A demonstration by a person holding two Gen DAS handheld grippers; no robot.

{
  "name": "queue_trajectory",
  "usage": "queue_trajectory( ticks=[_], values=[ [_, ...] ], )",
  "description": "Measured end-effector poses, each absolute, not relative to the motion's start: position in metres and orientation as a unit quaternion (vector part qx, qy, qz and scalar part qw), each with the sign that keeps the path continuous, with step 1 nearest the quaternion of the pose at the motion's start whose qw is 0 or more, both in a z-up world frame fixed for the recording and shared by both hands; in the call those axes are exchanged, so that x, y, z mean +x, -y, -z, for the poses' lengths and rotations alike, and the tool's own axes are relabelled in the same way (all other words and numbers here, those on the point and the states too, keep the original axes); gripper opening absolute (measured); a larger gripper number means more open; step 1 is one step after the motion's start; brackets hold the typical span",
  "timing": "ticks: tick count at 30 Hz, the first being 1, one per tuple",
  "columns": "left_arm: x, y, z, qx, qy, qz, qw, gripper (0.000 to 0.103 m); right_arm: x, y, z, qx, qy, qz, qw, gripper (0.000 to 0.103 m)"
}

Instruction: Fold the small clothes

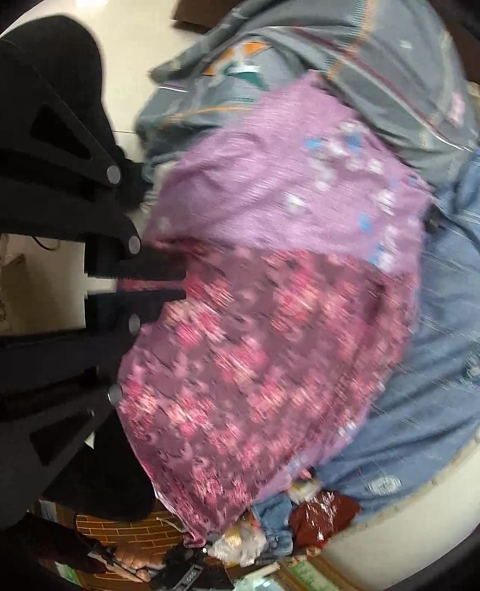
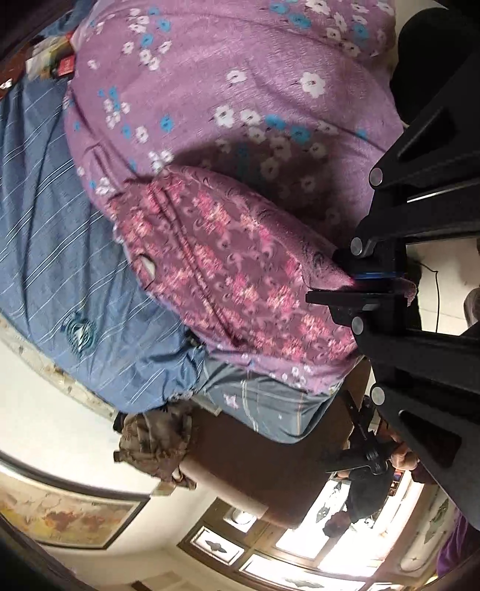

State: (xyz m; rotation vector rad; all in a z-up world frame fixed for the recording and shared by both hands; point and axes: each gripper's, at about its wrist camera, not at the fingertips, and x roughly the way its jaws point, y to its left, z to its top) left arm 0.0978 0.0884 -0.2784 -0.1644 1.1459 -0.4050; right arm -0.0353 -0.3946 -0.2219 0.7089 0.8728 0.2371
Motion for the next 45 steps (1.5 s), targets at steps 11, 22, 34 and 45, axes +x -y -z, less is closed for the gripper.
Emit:
queue_trajectory(
  ticks=[11,22,34,45],
  values=[
    [0.104,-0.085,0.390,-0.077,-0.614,0.123,0.776,0.070,-0.041,0.404,0.251,0.364,-0.433,-0.099,0.819,0.004],
    [0.091,-0.077,0.378,-0.088,-0.588,0.178,0.784,0.006,-0.046,0.396,0.245,0.352,-0.436,-0.092,0.823,0.004],
    [0.067,-0.084,0.293,-0.096,-0.513,0.248,0.816,0.006,-0.059,0.410,0.210,0.345,-0.393,-0.092,0.847,0.004],
    [0.118,-0.073,0.202,-0.131,-0.430,0.324,0.832,0.006,-0.024,0.425,0.155,0.328,-0.331,-0.108,0.878,0.004]
  ],
)
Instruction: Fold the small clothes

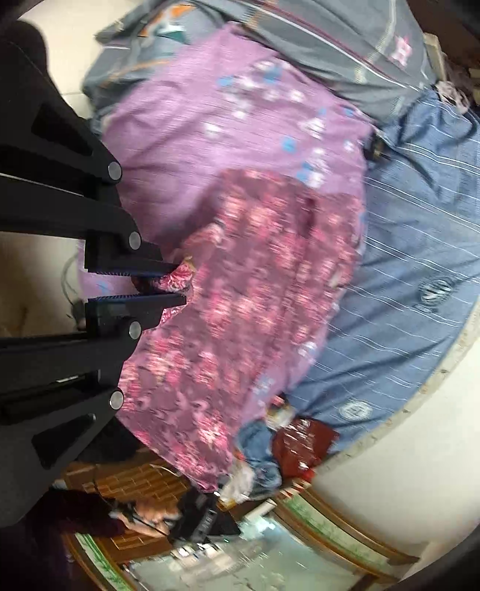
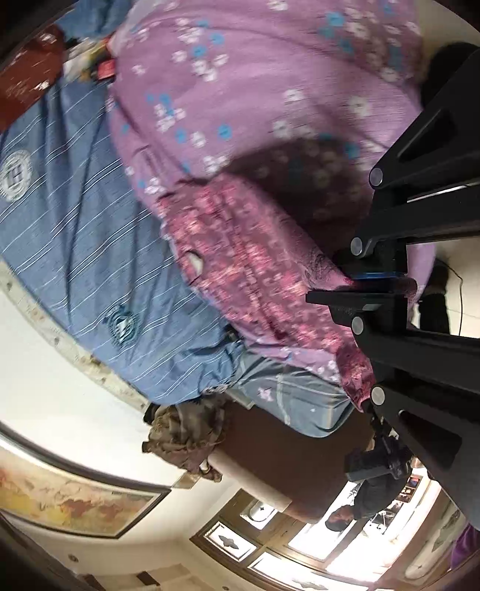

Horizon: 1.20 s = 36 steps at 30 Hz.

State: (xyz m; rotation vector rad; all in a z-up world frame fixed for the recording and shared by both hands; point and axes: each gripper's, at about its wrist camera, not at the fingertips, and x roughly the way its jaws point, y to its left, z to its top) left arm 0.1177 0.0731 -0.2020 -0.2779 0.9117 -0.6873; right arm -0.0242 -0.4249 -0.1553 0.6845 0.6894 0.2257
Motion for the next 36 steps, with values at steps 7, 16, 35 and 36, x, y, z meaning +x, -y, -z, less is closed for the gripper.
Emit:
queue_trajectory(
  ticks=[7,16,35,36],
  values=[
    [0.204,-0.066,0.176,-0.161,-0.397,0.312,0.848,0.006,0.040,0.457,0.136,0.327,-0.315,-0.078,0.888,0.003],
    [0.362,-0.034,0.177,-0.184,-0.393,0.267,0.860,0.006,0.192,0.501,0.169,0.338,-0.334,-0.010,0.880,0.003],
    [0.499,-0.017,0.274,-0.248,-0.419,0.155,0.859,0.036,0.296,0.563,0.299,0.444,-0.317,0.076,0.834,0.058],
    [0.484,-0.023,0.256,-0.245,-0.387,0.134,0.879,0.049,0.289,0.561,0.291,0.435,-0.313,0.074,0.841,0.058]
  ],
)
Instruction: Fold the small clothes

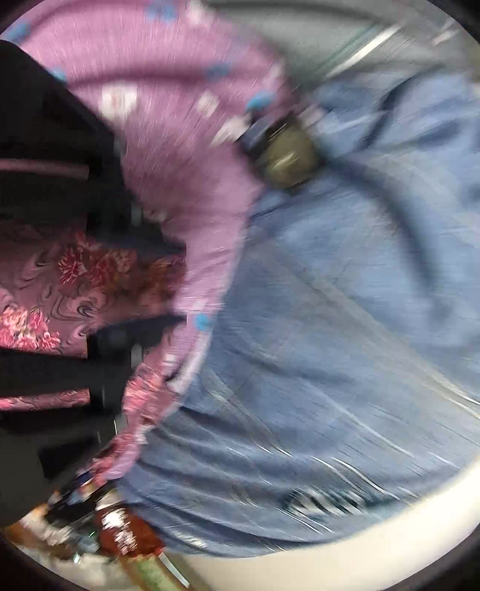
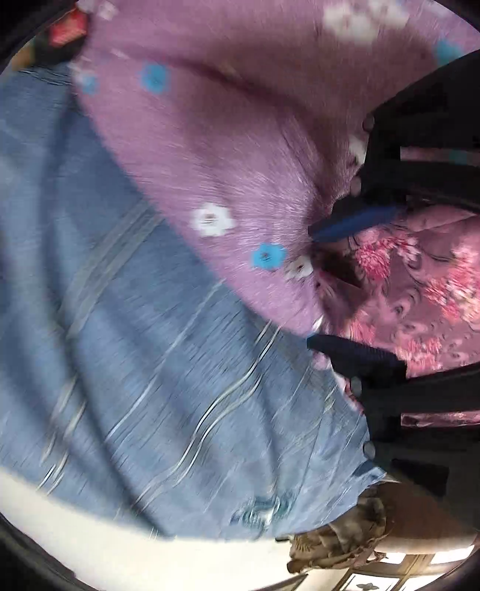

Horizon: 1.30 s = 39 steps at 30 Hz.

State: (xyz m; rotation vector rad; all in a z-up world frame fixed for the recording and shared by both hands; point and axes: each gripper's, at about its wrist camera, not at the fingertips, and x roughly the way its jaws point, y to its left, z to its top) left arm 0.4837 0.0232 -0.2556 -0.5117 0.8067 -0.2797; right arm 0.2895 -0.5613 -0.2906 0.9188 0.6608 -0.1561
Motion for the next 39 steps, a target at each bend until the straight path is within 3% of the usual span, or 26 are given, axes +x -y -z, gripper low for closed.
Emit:
queue_trajectory(
  ticks=[3,5,8,12,17,23,31,36,39],
  values=[
    [0.441,-0.027,0.212,-0.240,-0.319,0.102,0.911,0.064,0.270,0.539,0.262,0.377,-0.319,0.060,0.868,0.057],
    [0.415,-0.016,0.200,-0.221,-0.324,0.088,0.915,0.071,0.268,0.520,0.253,0.337,-0.339,0.043,0.877,0.050],
    [0.368,0.014,0.206,-0.204,-0.359,0.090,0.906,0.071,0.278,0.487,0.258,0.296,-0.392,0.026,0.870,0.031],
    [0.336,0.056,0.242,-0.163,-0.398,0.108,0.896,0.071,0.312,0.461,0.286,0.266,-0.457,0.053,0.847,0.023],
    [0.359,0.081,0.275,-0.098,-0.429,0.084,0.894,0.071,0.362,0.472,0.314,0.219,-0.472,0.133,0.844,0.021],
    [0.375,0.077,0.268,-0.111,-0.428,0.082,0.893,0.071,0.376,0.493,0.294,0.230,-0.374,0.174,0.881,0.026],
    [0.368,0.071,0.264,-0.073,-0.426,0.050,0.900,0.072,0.305,0.413,0.282,0.228,-0.421,0.032,0.877,0.026],
    [0.373,0.079,0.293,-0.003,-0.483,0.048,0.874,0.082,0.251,0.369,0.317,0.199,-0.496,0.028,0.845,0.023],
    [0.367,0.072,0.290,-0.008,-0.485,0.053,0.873,0.082,0.226,0.365,0.315,0.213,-0.465,0.030,0.859,0.024]
  ],
)
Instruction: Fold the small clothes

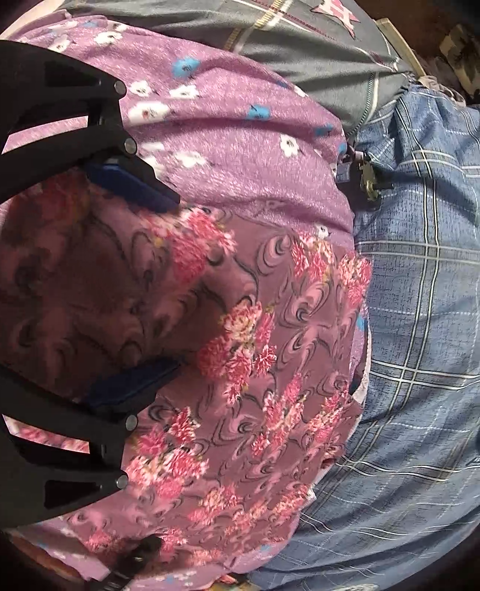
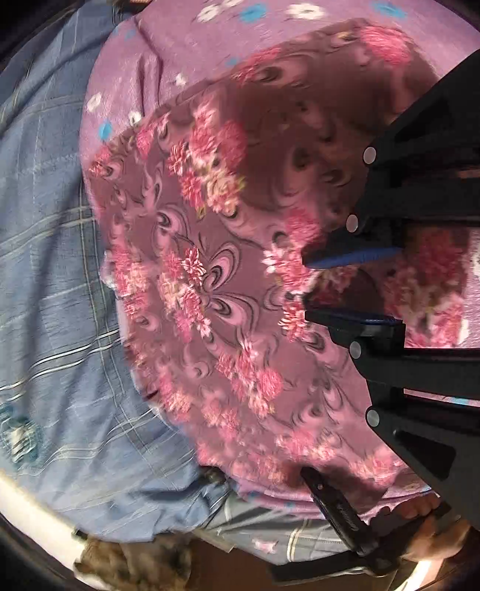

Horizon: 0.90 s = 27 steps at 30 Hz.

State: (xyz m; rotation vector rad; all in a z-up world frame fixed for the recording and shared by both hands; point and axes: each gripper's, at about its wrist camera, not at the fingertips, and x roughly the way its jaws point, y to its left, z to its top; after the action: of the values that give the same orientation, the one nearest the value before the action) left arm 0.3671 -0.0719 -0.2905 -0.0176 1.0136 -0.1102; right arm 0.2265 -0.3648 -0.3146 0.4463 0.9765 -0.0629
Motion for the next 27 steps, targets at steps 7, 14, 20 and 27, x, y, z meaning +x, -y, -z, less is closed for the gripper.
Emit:
queue_trajectory(
  ticks=[7,14,20,27],
  values=[
    [0.326,0.073,0.267,-0.015,-0.442,0.081,0.893,0.082,0.176,0.386,0.289,0.364,-0.416,-0.003,0.833,0.045],
    [0.313,0.096,0.303,0.052,-0.479,0.083,0.872,0.086,0.154,0.397,0.277,0.380,-0.350,0.006,0.856,0.047],
    [0.310,0.092,0.302,0.036,-0.484,0.076,0.871,0.088,0.189,0.397,0.324,0.390,-0.443,0.037,0.807,0.035],
    [0.259,0.033,0.266,-0.073,-0.429,0.051,0.899,0.088,0.164,0.412,0.301,0.429,-0.394,-0.005,0.813,0.039]
  ],
)
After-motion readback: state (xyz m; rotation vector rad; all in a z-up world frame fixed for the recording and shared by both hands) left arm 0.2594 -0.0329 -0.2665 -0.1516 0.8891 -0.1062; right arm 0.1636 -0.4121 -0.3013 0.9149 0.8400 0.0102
